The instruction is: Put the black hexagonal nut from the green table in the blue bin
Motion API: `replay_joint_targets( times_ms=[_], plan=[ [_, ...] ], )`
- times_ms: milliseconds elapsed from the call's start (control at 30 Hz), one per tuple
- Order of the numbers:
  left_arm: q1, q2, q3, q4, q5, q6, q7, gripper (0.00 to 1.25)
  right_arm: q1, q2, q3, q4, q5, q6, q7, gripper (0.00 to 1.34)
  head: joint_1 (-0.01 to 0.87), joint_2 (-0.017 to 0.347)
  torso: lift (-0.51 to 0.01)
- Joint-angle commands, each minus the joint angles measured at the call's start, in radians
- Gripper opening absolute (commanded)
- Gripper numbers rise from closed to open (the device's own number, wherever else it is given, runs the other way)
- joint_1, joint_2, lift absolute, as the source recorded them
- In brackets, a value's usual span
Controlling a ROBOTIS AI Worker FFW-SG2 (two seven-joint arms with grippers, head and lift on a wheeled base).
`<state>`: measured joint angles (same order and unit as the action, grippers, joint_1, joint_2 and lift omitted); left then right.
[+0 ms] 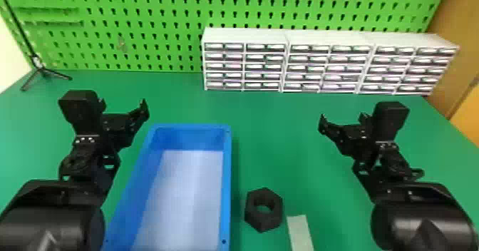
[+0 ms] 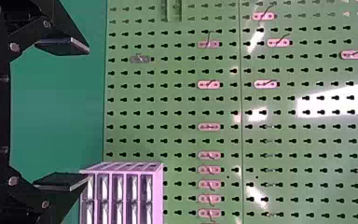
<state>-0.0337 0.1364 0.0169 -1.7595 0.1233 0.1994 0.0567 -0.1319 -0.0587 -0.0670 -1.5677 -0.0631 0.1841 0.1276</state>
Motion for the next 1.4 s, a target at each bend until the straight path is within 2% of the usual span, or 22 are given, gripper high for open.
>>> replay_joint_targets(
  times_ms=[0,233,400,600,767,1033,1167,1367],
  plan=[
    [0.001,-0.001,0.0,0.0,0.001,0.0,0.0,0.95,0.0,-0.001,0.001,0.0,-0.003,0.0,0.0,1.19,0.683,0.028,-0.096],
    [0.001,-0.001,0.0,0.0,0.002,0.0,0.0,0.95,0.005,-0.007,0.003,-0.002,-0.018,0.0,0.001,1.2,0.683,0.028,-0.096],
    [0.001,0.0,0.0,0.0,0.002,0.0,0.0,0.95,0.012,-0.026,0.009,-0.005,-0.049,0.008,0.023,1.19,0.683,0.028,-0.096],
    [0.003,0.0,0.002,0.0,0.006,0.0,0.0,0.95,0.011,-0.046,-0.008,-0.012,-0.064,0.052,0.106,1.19,0.683,0.028,-0.096],
    [0.001,-0.001,0.0,0.0,0.004,0.0,0.0,0.95,0.021,-0.049,-0.037,-0.043,-0.043,0.118,0.161,1.19,0.683,0.028,-0.096],
    [0.001,0.0,0.002,0.0,0.006,0.0,0.0,0.95,0.034,-0.061,-0.074,-0.089,0.029,0.242,0.34,1.2,0.683,0.028,-0.096],
    [0.001,-0.001,0.002,0.0,0.006,0.0,0.0,0.95,0.037,-0.09,-0.065,-0.109,0.032,0.295,0.414,1.19,0.683,0.028,-0.096],
    [0.001,0.0,0.005,0.0,0.006,-0.002,0.0,0.95,0.037,-0.156,-0.03,-0.147,0.068,0.374,0.541,1.2,0.683,0.028,-0.096]
  ],
)
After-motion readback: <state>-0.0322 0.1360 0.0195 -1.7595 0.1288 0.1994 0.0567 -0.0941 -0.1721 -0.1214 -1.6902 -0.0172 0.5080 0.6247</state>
